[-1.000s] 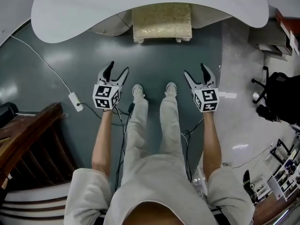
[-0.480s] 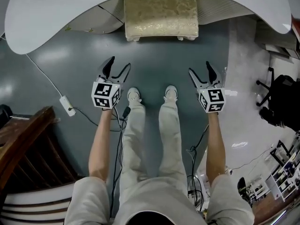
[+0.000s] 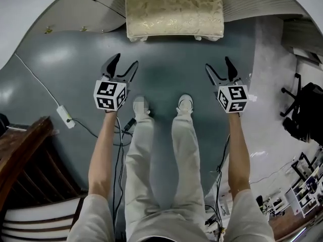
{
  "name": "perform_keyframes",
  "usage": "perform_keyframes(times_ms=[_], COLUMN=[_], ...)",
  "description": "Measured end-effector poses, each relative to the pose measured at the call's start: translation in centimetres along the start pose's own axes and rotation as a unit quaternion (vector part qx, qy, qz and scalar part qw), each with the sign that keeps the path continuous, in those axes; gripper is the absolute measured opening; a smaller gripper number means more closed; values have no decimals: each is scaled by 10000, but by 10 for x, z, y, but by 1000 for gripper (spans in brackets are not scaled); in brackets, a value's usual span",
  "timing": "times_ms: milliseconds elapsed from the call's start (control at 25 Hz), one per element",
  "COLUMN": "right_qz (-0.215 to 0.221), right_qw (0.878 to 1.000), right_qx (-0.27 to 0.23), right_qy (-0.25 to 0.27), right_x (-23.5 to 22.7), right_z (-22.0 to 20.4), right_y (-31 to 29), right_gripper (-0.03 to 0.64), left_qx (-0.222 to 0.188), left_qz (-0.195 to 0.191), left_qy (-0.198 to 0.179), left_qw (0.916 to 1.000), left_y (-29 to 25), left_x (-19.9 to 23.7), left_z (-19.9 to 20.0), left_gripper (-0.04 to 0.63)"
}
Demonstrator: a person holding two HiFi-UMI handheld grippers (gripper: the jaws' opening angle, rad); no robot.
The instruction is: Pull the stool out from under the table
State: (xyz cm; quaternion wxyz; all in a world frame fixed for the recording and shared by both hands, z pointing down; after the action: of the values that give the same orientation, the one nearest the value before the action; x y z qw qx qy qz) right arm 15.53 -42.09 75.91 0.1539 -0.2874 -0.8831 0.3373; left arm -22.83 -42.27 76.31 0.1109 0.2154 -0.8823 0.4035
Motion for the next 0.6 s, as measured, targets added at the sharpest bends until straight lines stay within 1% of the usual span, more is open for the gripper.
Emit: perform_keyframes(times_ms=[240, 440, 600], right_qz=[7, -67, -62], right_qw=[9998, 9995, 9993], right_qx=[186, 313, 343], right_qy=[38, 71, 148], right_x=[-22, -47, -56], right_z=[-26, -39, -44], right_y=[-57, -97, -121], right_gripper=[350, 356, 356], left_qx=[24, -30, -94], left_qz=[75, 140, 197], left_qy=[136, 133, 93], left_qw=[9999, 9998, 9997], left_y=[-49, -84, -103], left_x=[20, 35, 48], left_z=[-21, -22, -19], left_gripper=[279, 281, 284])
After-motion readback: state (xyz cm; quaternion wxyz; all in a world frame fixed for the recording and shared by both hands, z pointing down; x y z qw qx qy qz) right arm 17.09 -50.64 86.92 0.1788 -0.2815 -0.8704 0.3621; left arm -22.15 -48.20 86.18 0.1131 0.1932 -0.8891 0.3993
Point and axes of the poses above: the fingertips, and each gripper's own axes: y backward along the fingers, x to its left, z out of its top, the point moved 8 cm from there along y, backward along the fingers, and after that the axes turned 14 degrees about y, right-handed, at the moved point
